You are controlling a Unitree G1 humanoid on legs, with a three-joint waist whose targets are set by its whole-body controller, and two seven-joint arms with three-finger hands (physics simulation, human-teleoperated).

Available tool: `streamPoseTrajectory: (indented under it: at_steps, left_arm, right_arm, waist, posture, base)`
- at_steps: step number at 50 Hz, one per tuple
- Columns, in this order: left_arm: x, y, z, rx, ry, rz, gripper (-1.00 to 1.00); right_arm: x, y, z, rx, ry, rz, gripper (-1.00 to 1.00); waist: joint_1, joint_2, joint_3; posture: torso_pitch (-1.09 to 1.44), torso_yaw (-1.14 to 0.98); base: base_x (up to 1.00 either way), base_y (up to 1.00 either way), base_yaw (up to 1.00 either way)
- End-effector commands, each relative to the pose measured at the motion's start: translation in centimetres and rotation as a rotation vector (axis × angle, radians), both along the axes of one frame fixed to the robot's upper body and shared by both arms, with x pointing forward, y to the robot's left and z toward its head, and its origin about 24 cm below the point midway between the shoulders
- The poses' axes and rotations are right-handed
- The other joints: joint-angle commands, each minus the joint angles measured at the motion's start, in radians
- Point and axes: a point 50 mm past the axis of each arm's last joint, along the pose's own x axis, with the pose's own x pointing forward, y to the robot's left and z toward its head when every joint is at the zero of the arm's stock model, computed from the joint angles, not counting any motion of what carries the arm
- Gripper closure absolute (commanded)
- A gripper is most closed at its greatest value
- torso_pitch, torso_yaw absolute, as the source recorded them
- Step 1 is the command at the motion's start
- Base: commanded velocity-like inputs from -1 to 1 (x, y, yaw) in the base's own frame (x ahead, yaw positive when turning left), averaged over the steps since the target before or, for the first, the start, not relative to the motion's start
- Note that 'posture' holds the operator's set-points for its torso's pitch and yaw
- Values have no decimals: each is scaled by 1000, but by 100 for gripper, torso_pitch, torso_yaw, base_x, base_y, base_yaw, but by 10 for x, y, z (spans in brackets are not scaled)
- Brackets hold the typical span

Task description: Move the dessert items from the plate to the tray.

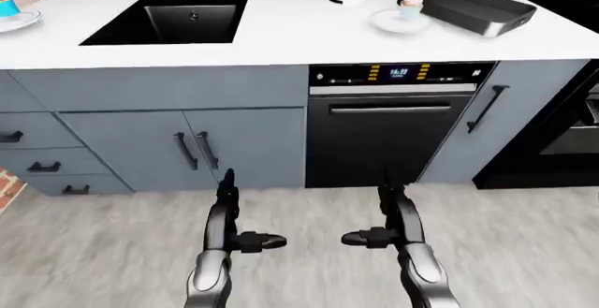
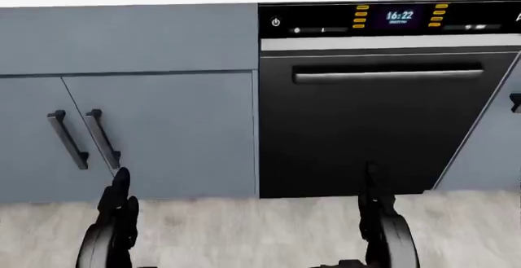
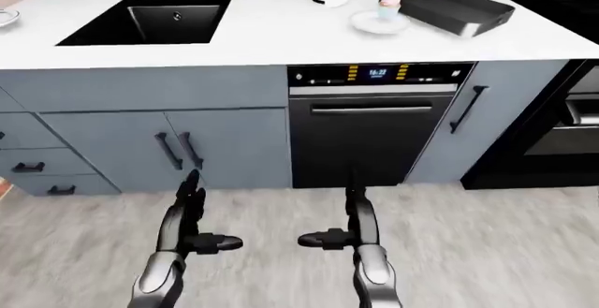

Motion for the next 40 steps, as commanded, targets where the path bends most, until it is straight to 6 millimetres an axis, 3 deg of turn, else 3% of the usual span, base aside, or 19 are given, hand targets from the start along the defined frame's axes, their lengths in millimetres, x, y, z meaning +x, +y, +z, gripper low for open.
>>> streamPoseTrajectory:
  at_steps: [1, 2, 3, 4, 5, 7, 13, 23, 28, 29, 32, 33, 34, 36, 37, 40]
  left_arm:
    - [17, -13, 77, 61, -220, -60, -100]
    - [17, -18, 88, 63, -245, -89, -100]
    - [20, -17, 102, 65, -270, -66, -100]
    - [21, -19, 113, 69, -276, -87, -100]
    - [22, -18, 118, 72, -281, -78, -100]
    - [25, -15, 136, 73, -314, -70, -100]
    - [33, -5, 161, 123, -361, -60, -100]
    - [61, 0, 215, 144, -473, -44, -100]
    - [64, 9, 231, 162, -507, -19, -100]
    - [63, 10, 233, 167, -510, -20, -100]
    - [61, 14, 243, 183, -533, -9, -100]
    - [59, 13, 245, 190, -539, -13, -100]
    - [58, 14, 247, 190, -544, -8, -100]
    - [55, 17, 252, 203, -556, 2, -100]
    - [54, 19, 253, 201, -556, 7, -100]
    - [54, 21, 255, 214, -560, 16, -100]
  right_arm:
    - [8, 1, 70, 2, -246, 7, -100]
    - [8, 1, 77, 6, -259, 2, -100]
    - [9, 1, 84, 4, -273, -2, -100]
    - [11, 2, 93, 6, -298, 0, -100]
    - [12, 2, 97, 3, -303, 2, -100]
    - [15, 2, 107, 7, -333, -2, -100]
    - [25, 2, 135, 1, -399, -4, -100]
    - [43, 4, 194, -67, -496, 33, -100]
    - [46, 8, 207, -89, -534, 51, -100]
    - [46, 6, 210, -91, -547, 40, -100]
    - [43, 6, 220, -90, -572, 35, -100]
    - [41, 6, 221, -87, -578, 34, -100]
    - [40, 6, 222, -90, -584, 33, -100]
    - [39, 5, 223, -89, -586, 30, -100]
    - [38, 5, 223, -90, -588, 30, -100]
    - [38, 4, 225, -89, -596, 29, -100]
  waist:
    - [-2, -8, -1]
    - [-2, -7, -43]
    - [0, 1, -72]
    - [-1, -4, -34]
    - [3, -11, -25]
    - [4, -13, -69]
    - [6, -5, -92]
    - [9, -6, -85]
    - [7, -5, -83]
    - [6, 3, -101]
    - [4, 3, -78]
    - [2, -13, -59]
    - [1, -26, -58]
    - [-4, -30, -59]
    - [-8, -30, -58]
    - [-24, 1, -45]
  posture:
    - [0, 0]
    - [0, 0]
    - [0, 0]
    - [0, 0]
    - [0, 0]
    - [0, 0]
    - [0, 0]
    - [0, 0]
    - [0, 0]
    - [0, 0]
    - [0, 0]
    - [0, 0]
    - [0, 0]
    - [0, 0]
    - [0, 0]
    - [0, 0]
  base:
    - [0, 0, 0]
    - [0, 0, 0]
    - [0, 0, 0]
    - [0, 0, 0]
    - [0, 0, 0]
    - [0, 0, 0]
    - [0, 0, 0]
    - [0, 0, 0]
    - [0, 0, 0]
    - [2, 5, 0]
    - [12, 23, 0]
    - [23, 41, 0]
    - [26, 42, 0]
    - [33, 51, 0]
    - [34, 52, 0]
    - [34, 52, 0]
